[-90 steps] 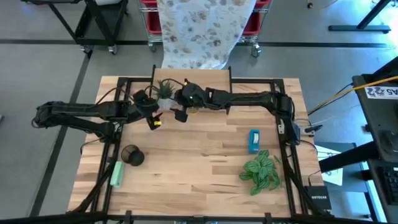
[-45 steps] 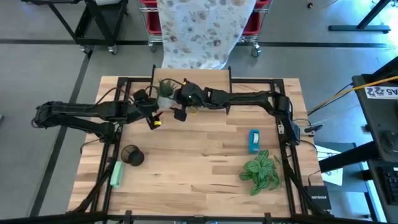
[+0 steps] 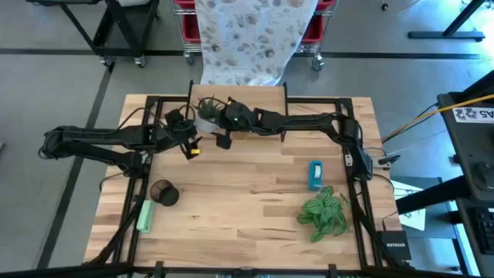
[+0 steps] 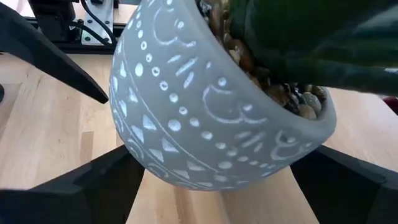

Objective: Stock shelves
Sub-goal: Put the top potted plant on the shelf

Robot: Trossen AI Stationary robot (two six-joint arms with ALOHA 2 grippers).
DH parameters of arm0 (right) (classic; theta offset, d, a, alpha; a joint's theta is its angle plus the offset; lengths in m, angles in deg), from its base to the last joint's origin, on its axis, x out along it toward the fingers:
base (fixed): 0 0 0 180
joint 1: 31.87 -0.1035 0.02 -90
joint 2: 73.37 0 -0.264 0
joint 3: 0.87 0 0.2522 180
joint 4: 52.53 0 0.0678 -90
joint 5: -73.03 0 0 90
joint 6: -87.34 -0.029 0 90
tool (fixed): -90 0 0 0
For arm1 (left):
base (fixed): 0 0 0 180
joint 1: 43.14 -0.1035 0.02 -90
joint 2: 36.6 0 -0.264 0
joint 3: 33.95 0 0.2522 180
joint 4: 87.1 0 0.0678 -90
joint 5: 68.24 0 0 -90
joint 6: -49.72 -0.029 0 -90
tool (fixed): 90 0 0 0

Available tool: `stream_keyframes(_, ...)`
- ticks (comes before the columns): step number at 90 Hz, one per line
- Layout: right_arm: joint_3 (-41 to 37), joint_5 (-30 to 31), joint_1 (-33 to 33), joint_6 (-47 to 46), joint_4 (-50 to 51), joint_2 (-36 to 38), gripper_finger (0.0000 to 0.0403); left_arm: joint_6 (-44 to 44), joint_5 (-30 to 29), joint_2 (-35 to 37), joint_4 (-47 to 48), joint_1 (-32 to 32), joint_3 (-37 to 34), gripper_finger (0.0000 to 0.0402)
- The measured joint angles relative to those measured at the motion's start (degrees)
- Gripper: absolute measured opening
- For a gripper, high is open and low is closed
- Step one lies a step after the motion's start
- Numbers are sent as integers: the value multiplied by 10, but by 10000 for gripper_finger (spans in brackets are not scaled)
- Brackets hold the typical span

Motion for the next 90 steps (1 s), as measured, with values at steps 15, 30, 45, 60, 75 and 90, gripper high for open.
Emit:
stream_keyframes(15, 0, 7, 0, 14, -9, 0, 363, -9, -7, 0, -1, 0, 0, 303)
stream_keyframes(30, 0, 10, 0, 17, -12, 0, 363, -22, -11, -1, -4, -9, 0, 303)
stream_keyframes(45, 1, 10, 7, 22, -19, 0, 363, -39, -11, -1, -8, -23, 0, 303)
stream_keyframes(60, 1, 10, 11, 30, -41, 0, 363, -58, -14, -1, -6, -37, 0, 303)
stream_keyframes(75, 2, 6, 17, 31, -45, 0, 363, -75, -11, -1, -7, -51, 0, 303)
stream_keyframes(90, 2, 0, 24, 31, -43, -11, 362, -88, -10, -1, -12, -65, 0, 303)
